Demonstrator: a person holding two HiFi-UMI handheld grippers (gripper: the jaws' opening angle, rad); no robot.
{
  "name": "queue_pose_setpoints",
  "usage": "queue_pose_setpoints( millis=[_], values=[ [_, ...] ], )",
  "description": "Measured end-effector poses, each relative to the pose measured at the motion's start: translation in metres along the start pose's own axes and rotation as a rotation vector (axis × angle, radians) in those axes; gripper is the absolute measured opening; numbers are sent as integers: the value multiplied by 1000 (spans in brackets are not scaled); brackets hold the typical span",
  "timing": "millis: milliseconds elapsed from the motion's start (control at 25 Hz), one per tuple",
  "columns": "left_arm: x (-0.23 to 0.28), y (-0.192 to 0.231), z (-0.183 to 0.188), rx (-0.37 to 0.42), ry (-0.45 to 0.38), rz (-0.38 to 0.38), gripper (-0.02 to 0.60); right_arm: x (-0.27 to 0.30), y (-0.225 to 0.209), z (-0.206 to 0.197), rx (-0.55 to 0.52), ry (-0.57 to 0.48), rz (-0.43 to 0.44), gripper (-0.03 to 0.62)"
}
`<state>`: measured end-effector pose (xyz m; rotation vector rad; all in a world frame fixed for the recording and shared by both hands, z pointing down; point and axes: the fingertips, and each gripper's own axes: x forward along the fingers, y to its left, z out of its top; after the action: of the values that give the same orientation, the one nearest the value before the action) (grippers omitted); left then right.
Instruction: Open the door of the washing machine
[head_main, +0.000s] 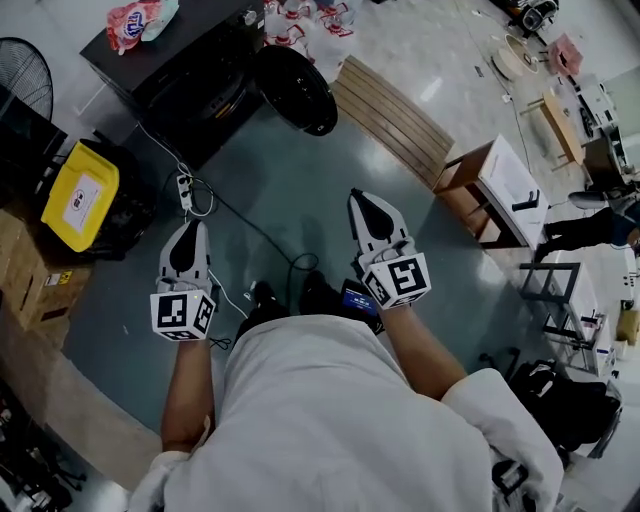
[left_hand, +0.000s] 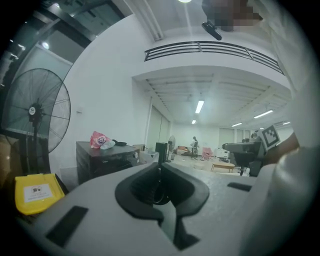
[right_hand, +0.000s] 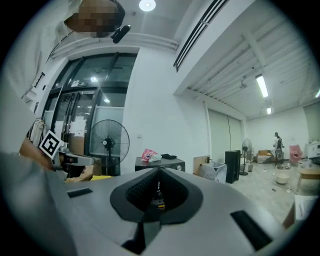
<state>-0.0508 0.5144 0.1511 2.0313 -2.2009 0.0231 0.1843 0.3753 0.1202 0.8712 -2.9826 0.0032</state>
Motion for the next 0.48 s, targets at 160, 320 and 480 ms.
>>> queue_pose_setpoints(
  millis=[160, 320, 480],
  values=[
    [-2, -17, 12, 6, -19, -7, 20, -10, -4, -6, -12, 3, 29, 32],
    [-2, -27, 25, 9, -32, 10, 21, -10, -16, 3, -19, -23, 44, 32],
    [1, -37, 18, -2, -11, 29, 20, -17, -30, 4, -2, -39, 49, 32]
  ],
)
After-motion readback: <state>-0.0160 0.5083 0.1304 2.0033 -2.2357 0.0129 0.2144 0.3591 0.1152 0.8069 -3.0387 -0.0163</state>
